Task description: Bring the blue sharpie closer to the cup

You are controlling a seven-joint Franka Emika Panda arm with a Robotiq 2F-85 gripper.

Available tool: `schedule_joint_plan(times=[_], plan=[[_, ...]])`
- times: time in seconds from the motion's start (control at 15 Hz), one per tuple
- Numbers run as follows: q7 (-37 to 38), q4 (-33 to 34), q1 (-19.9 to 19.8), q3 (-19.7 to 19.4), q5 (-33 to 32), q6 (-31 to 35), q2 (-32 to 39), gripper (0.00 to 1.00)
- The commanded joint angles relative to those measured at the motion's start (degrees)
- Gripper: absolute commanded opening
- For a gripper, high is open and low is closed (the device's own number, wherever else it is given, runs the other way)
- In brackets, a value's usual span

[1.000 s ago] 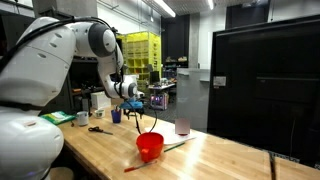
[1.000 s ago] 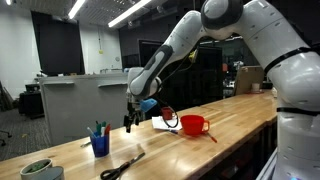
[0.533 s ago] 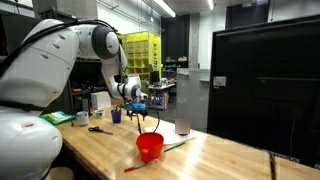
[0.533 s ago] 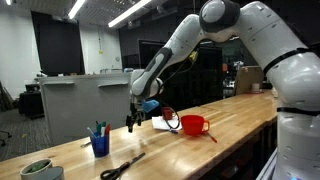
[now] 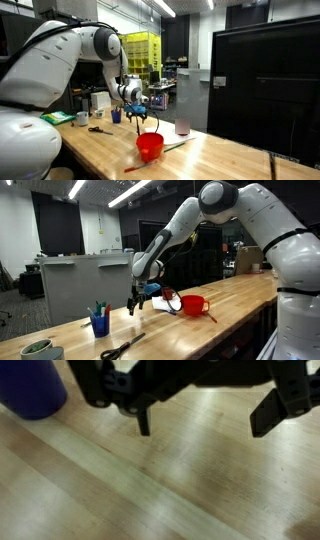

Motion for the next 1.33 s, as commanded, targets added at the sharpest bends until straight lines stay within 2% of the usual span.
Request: schedule_joint_plan(times=[0.0,0.87,1.27], plan=[[-2.25,-1.78,-1.53,1.89,2.67,0.76,-0.33,1.00],[-6.33,-2.38,-2.35,7.41,9.14,0.04,-1.31,1.00],[-7.63,-1.47,-2.36,8.78,10.92,0.13,-0.63,1.00]])
